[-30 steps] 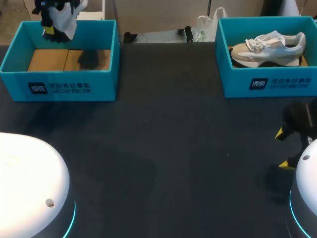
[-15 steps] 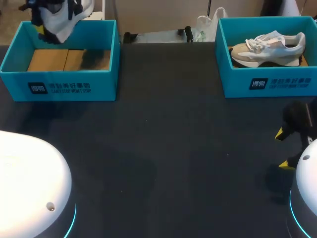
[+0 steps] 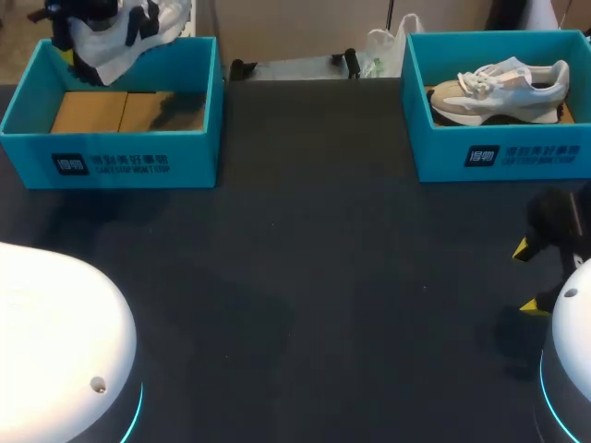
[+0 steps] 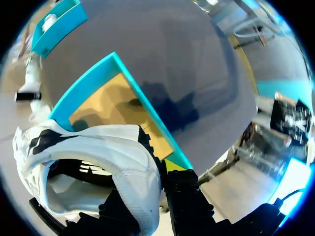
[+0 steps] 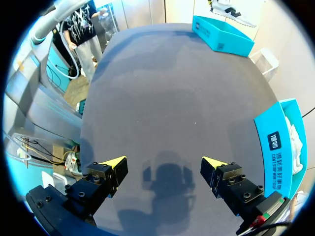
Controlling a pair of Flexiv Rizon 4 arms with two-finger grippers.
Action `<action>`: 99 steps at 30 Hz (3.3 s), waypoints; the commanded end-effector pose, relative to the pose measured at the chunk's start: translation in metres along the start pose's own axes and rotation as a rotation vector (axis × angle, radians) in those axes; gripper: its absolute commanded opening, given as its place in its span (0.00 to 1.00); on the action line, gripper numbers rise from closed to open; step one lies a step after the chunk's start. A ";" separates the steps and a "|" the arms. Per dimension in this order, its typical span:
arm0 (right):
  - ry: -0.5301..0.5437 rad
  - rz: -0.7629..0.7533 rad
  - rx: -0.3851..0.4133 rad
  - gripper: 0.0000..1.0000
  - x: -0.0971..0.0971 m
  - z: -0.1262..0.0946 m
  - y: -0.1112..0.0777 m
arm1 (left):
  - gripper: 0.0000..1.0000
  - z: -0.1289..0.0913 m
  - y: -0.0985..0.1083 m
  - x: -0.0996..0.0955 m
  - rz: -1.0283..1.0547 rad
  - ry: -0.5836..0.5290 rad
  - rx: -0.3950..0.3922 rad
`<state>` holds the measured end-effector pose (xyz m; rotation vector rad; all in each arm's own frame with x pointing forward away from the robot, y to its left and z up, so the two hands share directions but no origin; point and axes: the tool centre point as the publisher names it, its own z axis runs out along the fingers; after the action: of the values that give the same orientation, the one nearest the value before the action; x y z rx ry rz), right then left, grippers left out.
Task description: Take the shoe out of the shoebox, open the shoe tongue, remove and reinsert the insole, then place the shoe into the shoebox
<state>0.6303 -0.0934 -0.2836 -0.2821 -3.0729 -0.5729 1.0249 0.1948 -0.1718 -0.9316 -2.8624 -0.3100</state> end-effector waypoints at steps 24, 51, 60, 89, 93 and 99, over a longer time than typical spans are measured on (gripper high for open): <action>-0.002 0.000 0.002 1.00 0.001 0.000 0.000 | 0.00 0.025 0.046 -0.001 0.417 -0.002 -0.109; -0.002 0.000 0.002 1.00 0.001 0.000 0.000 | 0.00 0.039 0.099 0.010 0.662 -0.088 -0.158; -0.002 0.000 0.002 1.00 0.001 0.000 0.000 | 0.00 0.058 0.126 0.018 0.873 -0.072 -0.212; -0.002 0.000 0.002 1.00 0.001 0.000 0.000 | 0.00 0.091 0.129 0.003 0.873 -0.046 -0.141; -0.002 0.000 0.002 1.00 0.001 0.000 0.000 | 0.00 0.098 0.122 0.004 0.879 -0.044 -0.127; -0.002 0.000 0.002 1.00 0.001 0.000 0.000 | 0.00 0.096 0.118 0.008 0.883 -0.061 -0.132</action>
<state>0.6304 -0.0936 -0.2836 -0.2824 -3.0729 -0.5729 1.0892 0.3131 -0.2482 -2.0854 -2.1783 -0.3563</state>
